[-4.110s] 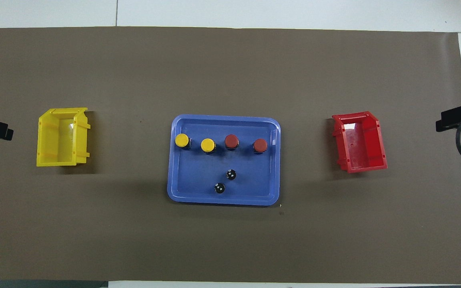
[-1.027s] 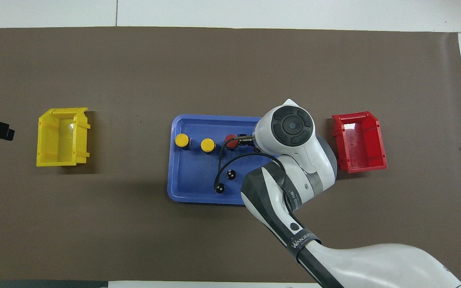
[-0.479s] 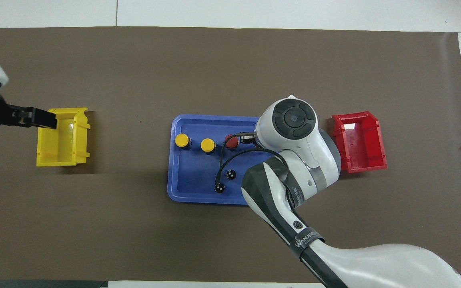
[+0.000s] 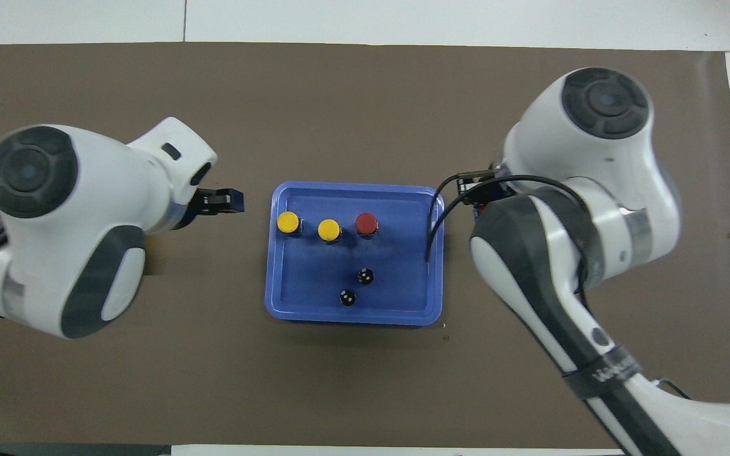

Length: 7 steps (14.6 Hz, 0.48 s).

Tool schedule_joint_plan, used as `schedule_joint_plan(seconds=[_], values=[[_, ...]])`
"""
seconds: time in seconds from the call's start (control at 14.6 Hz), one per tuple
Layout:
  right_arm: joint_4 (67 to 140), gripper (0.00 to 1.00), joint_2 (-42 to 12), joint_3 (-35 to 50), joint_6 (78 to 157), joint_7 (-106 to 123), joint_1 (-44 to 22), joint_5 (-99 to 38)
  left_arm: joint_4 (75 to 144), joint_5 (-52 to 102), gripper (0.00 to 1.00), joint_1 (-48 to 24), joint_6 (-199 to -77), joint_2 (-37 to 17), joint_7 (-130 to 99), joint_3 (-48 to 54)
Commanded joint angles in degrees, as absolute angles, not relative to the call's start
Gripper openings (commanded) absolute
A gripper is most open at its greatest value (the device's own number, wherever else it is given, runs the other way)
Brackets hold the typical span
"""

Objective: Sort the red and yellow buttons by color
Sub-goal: 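Carry the red button to the red bin while the left gripper grasps a yellow button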

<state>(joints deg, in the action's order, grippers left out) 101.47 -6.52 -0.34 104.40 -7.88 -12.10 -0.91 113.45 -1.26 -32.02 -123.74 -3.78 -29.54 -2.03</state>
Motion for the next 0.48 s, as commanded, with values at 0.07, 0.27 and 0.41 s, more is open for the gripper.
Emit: schedule_joint_plan(seconds=[0.07, 0.27, 0.41], values=[[109.41, 0.29, -2.47, 0.53, 106.95, 0.25, -5.64, -1.14, 113.38, -1.58, 0.81, -36.64, -131.47, -10.71, -36.11, -3.08], [116.34, 0.29, -0.27, 0.44, 114.05, 2.46, -3.79, -1.23, 115.57, -1.58, 0.79, -36.91, -133.24, -11.07, -36.04, -3.08], [121.88, 0.29, 1.57, 0.44, 119.68, 4.38, -3.43, -1.23, 116.19, -1.5, 0.69, -36.91, -133.16, -10.9, -35.95, -3.08]])
